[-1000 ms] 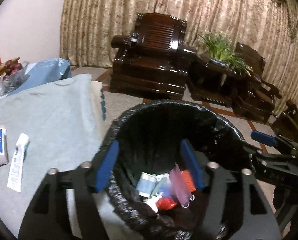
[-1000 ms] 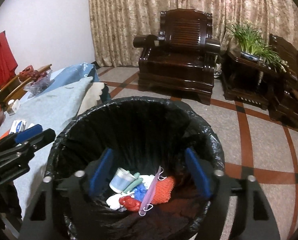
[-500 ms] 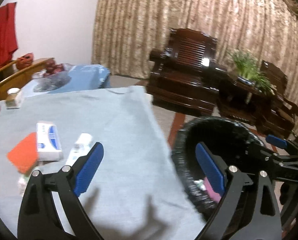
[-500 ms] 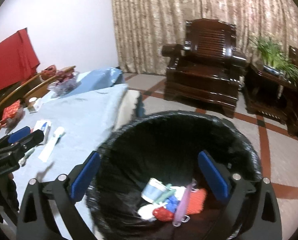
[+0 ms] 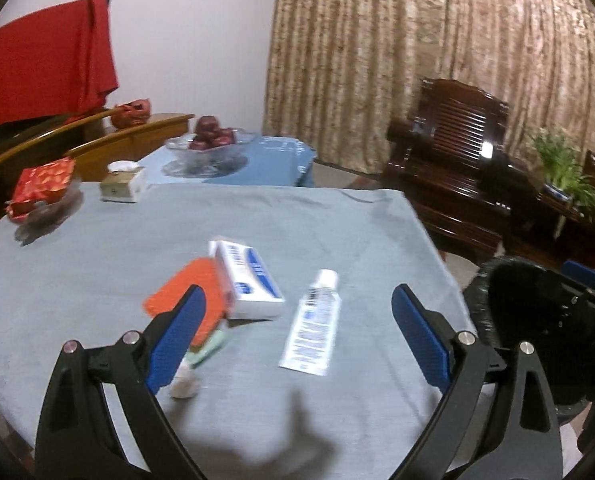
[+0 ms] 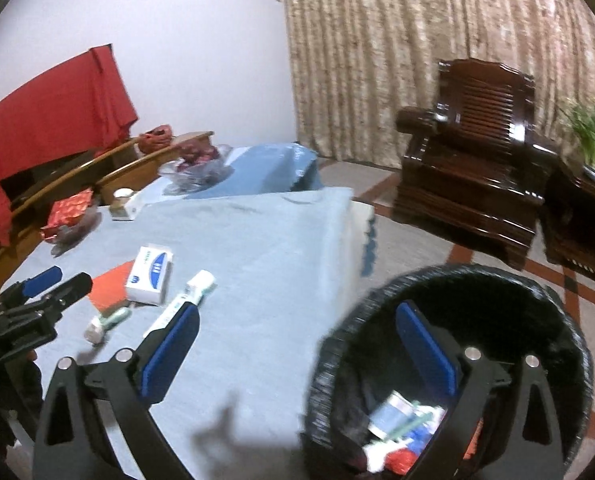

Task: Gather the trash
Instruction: 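Move both tools back over the table toward the toothpaste and box, then grasp the white toothpaste tube with the right gripper, then grasp the white alcohol-pad box with the left gripper while the right gripper holds the toothpaste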

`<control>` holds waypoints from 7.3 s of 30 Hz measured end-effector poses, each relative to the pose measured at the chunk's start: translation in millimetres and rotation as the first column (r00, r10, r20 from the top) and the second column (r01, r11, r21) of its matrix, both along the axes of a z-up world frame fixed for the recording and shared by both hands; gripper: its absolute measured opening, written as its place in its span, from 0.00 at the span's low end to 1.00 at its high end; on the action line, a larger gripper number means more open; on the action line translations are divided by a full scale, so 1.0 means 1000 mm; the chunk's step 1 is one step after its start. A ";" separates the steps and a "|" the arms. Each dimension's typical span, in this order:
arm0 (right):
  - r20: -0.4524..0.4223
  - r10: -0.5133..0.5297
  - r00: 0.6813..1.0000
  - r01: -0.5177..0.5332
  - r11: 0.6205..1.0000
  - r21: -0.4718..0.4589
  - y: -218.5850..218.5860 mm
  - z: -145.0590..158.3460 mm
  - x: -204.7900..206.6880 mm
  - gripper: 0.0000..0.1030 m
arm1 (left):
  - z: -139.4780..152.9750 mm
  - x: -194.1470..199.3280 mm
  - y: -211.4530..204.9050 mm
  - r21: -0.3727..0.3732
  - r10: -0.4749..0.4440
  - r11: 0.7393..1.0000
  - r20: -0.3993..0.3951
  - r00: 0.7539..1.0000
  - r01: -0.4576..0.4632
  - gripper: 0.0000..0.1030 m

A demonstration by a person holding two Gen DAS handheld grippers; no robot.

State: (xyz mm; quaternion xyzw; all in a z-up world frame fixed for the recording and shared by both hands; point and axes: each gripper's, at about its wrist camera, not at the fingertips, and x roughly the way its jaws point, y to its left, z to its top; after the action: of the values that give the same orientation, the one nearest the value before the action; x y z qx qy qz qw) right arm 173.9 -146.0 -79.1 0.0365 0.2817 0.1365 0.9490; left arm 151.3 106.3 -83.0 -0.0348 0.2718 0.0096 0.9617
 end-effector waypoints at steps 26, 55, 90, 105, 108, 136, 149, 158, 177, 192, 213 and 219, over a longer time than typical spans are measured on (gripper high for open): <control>-0.154 0.123 0.980 -0.129 0.991 -0.031 0.144 -0.081 0.092 0.87 | -0.048 0.026 0.093 0.004 0.161 0.987 -0.053 0.985 -0.161 0.89; -0.283 0.219 0.934 -0.229 0.973 -0.002 0.189 -0.111 0.117 0.26 | -0.065 0.048 0.105 -0.006 0.167 0.986 -0.075 0.983 -0.168 0.89; -0.270 0.187 0.945 -0.199 0.980 -0.019 0.147 -0.096 0.116 0.02 | -0.062 0.075 0.066 -0.049 0.070 0.996 -0.095 0.993 -0.074 0.71; -0.277 0.168 0.946 -0.165 0.986 0.032 0.116 -0.102 0.120 0.02 | -0.085 0.105 0.038 -0.045 0.003 0.999 -0.166 0.986 -0.011 0.28; -0.272 0.154 0.950 -0.152 0.988 0.028 0.111 -0.100 0.119 0.02 | -0.083 0.104 0.034 -0.063 -0.013 0.998 -0.150 0.989 0.004 0.23; -0.284 0.109 0.952 -0.096 0.993 0.062 0.080 -0.101 0.122 0.02 | -0.074 0.117 0.003 -0.064 0.026 0.997 -0.099 0.995 -0.032 0.63; -0.291 0.123 0.949 -0.110 0.992 0.062 0.089 -0.104 0.122 0.02 | -0.084 0.114 0.023 -0.041 0.101 0.993 -0.139 0.985 -0.108 0.71; -0.286 0.118 0.951 -0.105 0.993 0.057 0.083 -0.101 0.125 0.02 | -0.093 0.132 0.011 0.018 0.126 0.992 -0.181 0.975 -0.124 0.74; -0.280 0.139 0.950 -0.127 0.990 0.061 0.086 -0.098 0.118 0.02 | -0.087 0.123 0.020 -0.033 0.139 0.989 -0.173 0.975 -0.147 0.60; -0.296 0.140 0.945 -0.126 0.990 0.067 0.078 -0.099 0.107 0.02 | -0.103 0.102 0.006 0.007 0.096 0.995 -0.285 0.954 -0.098 0.67; -0.248 0.159 0.955 -0.147 0.987 0.069 0.077 -0.080 0.096 0.02 | -0.084 0.082 -0.007 -0.012 0.062 0.998 -0.235 0.970 -0.067 0.53; -0.224 0.151 0.963 -0.138 0.988 0.071 0.067 -0.065 0.081 0.02 | -0.071 0.067 -0.012 -0.028 0.058 0.998 -0.212 0.976 -0.065 0.53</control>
State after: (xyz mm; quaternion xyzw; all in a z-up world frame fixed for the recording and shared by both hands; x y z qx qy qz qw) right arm 254.8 -78.7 -144.5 0.0575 0.3872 0.2078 0.8964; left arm 217.9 94.7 -154.5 -0.0584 0.3713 0.0382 0.9259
